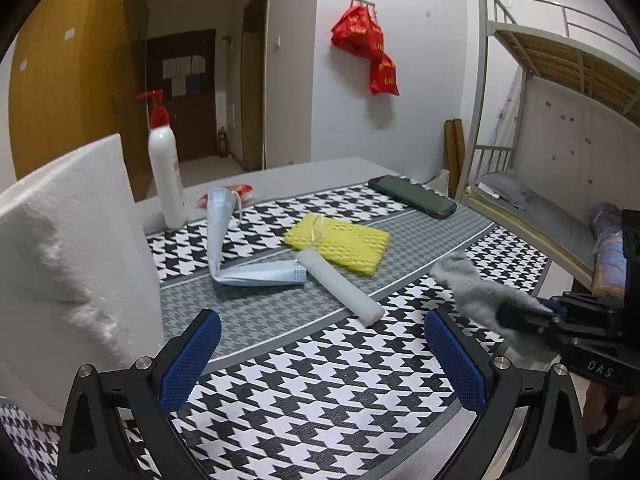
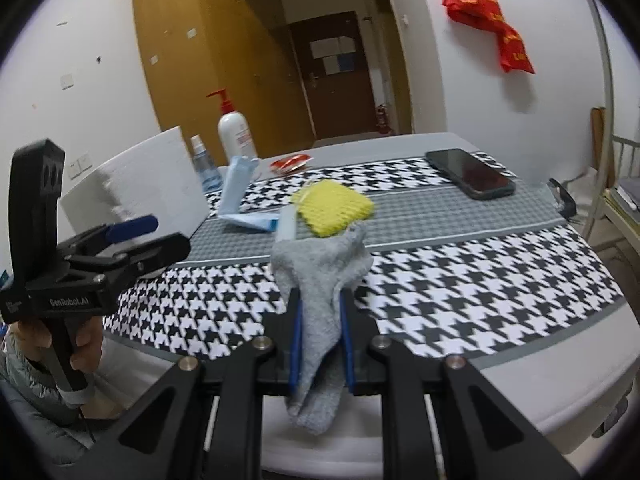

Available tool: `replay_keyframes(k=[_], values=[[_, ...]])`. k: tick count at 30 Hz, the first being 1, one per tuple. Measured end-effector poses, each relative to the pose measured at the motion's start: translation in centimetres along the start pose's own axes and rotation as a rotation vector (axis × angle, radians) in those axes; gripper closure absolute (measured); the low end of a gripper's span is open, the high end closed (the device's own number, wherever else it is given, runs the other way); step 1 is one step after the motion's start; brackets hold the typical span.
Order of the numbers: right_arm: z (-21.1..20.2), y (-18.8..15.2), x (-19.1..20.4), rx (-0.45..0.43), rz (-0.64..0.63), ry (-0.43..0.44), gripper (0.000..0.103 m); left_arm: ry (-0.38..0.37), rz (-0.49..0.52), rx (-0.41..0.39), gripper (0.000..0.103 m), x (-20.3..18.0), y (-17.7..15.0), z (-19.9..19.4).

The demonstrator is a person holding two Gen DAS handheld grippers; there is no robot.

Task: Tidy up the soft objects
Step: 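Close the right tool on the grey sock and lift it, then close the left tool on the white foam stick while the right tool reopens on the sock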

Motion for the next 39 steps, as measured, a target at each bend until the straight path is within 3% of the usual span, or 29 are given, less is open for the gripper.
replay_keyframes(k=[17,23,32,39], values=[[1.3,-1.5,-4.6,0.033,0.070,-0.075,0.083,0.055,-0.080,0.132,0.002,-1.2,0.1,5.6],[1.4,-1.8,-4.8,0.027,0.078,-0.060,0.083,0.126,-0.090,0.158,0.014,-1.4,0.4,7.2],[1.3,-2.1,-5.0,0.022,0.079,-0.059,0.083,0.163,-0.120,0.234,0.038,-1.5,-0.5,9.5],[1.2,-2.2,-5.1,0.025,0.079,-0.073,0.079,0.190,-0.143,0.286,0.040,-1.1,-1.2,10.5]])
Point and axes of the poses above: each gripper's, at about its wrist camera, not at the fingertips, and z roughly the way its jaws point, x to its left, y to its top, the point moved 10 cm from there along z, roughly the way its jaws point, and after that the axes turned 1 degree about -x, right-handed, at the moved point
